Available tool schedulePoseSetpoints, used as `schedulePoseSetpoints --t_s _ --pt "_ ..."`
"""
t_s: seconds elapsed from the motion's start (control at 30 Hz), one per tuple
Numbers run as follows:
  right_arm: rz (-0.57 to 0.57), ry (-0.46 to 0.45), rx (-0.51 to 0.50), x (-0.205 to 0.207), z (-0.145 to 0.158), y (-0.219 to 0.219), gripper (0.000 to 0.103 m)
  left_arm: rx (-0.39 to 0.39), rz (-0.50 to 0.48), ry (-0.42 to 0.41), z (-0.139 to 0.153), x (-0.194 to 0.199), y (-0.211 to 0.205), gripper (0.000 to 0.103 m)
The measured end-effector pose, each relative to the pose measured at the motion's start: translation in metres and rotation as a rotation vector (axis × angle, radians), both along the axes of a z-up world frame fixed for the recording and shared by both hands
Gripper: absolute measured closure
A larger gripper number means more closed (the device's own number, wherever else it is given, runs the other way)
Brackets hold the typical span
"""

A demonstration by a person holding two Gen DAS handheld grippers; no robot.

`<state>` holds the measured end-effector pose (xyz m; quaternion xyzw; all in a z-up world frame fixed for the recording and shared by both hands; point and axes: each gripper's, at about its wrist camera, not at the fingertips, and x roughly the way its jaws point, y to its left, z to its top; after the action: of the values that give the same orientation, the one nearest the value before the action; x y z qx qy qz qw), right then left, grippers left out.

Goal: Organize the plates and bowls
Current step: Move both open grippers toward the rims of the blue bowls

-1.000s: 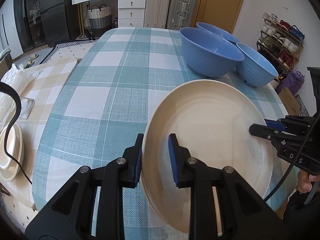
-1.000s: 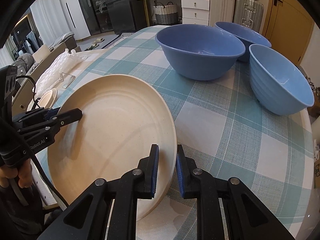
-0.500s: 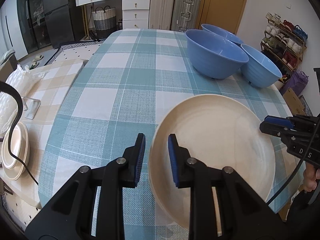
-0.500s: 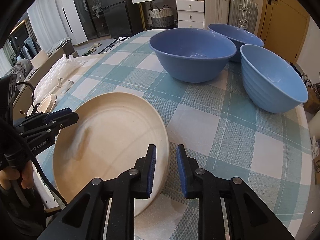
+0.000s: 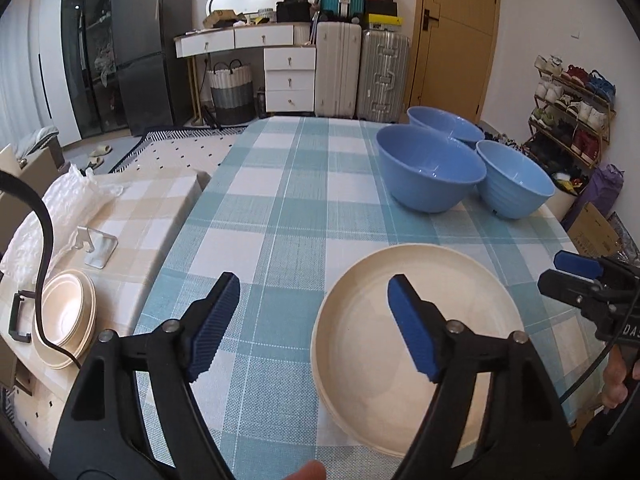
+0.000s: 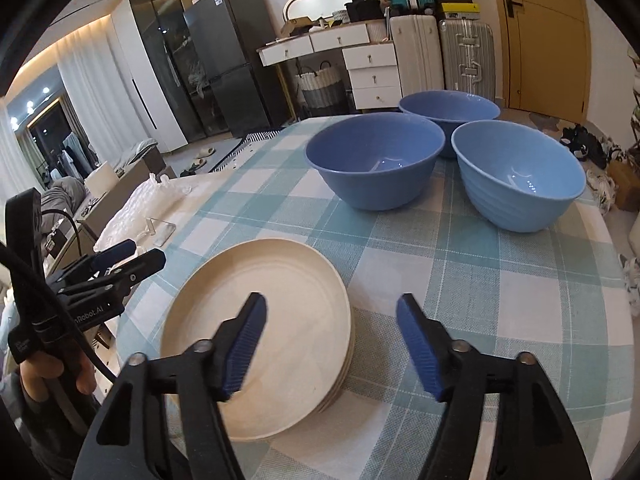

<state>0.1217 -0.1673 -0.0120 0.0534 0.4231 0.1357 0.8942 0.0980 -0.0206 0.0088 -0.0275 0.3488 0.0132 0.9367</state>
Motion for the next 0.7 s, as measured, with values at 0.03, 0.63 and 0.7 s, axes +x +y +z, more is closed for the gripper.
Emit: schedulePoseSetpoints --t_s 0.03,0.63,0.7 --pt "-0.001 -0.005 -0.011 -0.003 0.003 0.0 0.027 0.003 0.01 -0.012 0.003 -0.002 -0.001 0.027" --pt "-0.058 -0.066 -0.047 -0.024 0.035 -0.009 0.018 0.096 0.013 -0.085 0.034 -0.027 -0.039 0.022" --pt "-0.059 -0.068 -0.046 -0.026 0.037 -0.011 0.018 0.108 0.005 -0.095 0.04 -0.03 -0.046 0.022"
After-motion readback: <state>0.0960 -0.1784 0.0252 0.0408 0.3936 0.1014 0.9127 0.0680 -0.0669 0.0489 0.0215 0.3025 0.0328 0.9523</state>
